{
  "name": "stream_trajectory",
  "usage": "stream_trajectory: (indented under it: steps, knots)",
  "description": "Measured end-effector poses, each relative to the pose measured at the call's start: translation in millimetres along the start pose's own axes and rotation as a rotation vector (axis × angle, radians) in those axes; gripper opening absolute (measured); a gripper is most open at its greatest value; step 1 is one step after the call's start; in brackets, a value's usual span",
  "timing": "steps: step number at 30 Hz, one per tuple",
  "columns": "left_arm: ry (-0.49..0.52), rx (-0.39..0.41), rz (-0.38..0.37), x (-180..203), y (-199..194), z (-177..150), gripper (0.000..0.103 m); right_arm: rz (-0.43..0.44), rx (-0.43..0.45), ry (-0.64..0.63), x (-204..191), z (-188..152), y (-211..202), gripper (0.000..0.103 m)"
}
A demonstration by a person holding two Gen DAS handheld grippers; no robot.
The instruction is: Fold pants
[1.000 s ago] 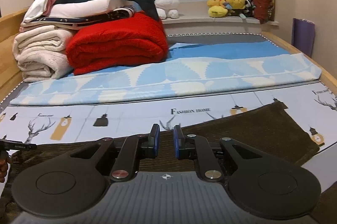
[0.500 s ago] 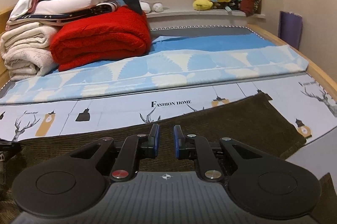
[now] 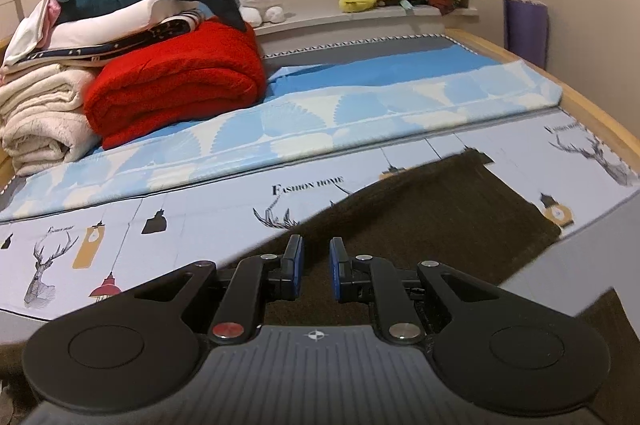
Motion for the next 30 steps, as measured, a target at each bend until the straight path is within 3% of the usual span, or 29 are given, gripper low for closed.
stream_trajectory:
  steps: [3,5,7,9,13,14,16,17,22,23,24,25,30]
  knots:
    - [-0.113,-0.079,-0.061,-18.8,9.1,-13.8,0.004,-0.008,-0.026,0.012,11.0,-7.0,-4.6,0.015]
    - [-0.295,-0.08,-0.058,-49.9,6.2,-20.5,0.011,-0.007,-0.038,0.027,19.2,-10.3,-7.0,0.015]
    - [-0.551,-0.079,-0.093,-87.5,2.2,-32.5,0.034,-0.012,-0.042,0.043,26.9,-10.8,-7.9,0.015]
    - [-0.751,-0.146,-0.131,-111.5,10.6,-50.2,0.036,-0.016,-0.044,0.068,34.8,-10.1,-6.7,0.015]
    - [-0.887,-0.377,-0.1,-124.0,44.4,-77.8,0.041,-0.01,-0.064,0.144,51.7,-10.4,2.0,0.015]
    - [-0.906,-0.406,-0.106,-127.3,49.8,-80.5,0.045,-0.004,-0.073,0.168,56.9,-10.0,5.6,0.015]
    - [-0.925,-0.429,-0.116,-131.5,57.6,-82.2,0.066,0.007,-0.088,0.212,66.3,-8.7,13.9,0.015]
    - [-0.927,-0.43,-0.109,-132.5,59.8,-82.3,0.067,0.01,-0.093,0.234,71.2,-8.0,17.9,0.016]
    - [-0.991,-0.396,-0.136,-139.3,70.2,-73.0,0.066,0.031,-0.11,0.369,102.5,-5.8,44.7,0.018]
    - [-0.976,-0.384,-0.108,-140.7,70.7,-70.1,0.061,0.028,-0.115,0.395,110.4,-6.8,52.9,0.02]
    - [-0.971,-0.371,-0.06,-143.7,69.9,-68.1,0.038,0.02,-0.121,0.421,117.0,-8.9,60.4,0.021]
    - [-0.972,-0.355,-0.025,-146.2,68.9,-64.1,0.032,0.01,-0.128,0.458,124.6,-12.8,69.1,0.025]
    - [-0.96,-0.232,0.034,-152.3,57.7,-45.6,0.028,0.039,-0.118,0.62,146.1,-30.6,110.3,0.026]
Point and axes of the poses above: each gripper's, at about its wrist camera, not at the fingertips, and y roughly the way its jaws point, x to its right, z to its top, the point moved 2 cm from there along y, roughly the way its jaws point, and after that the axes turned 9 degrees about z, right-handed, at the moved point
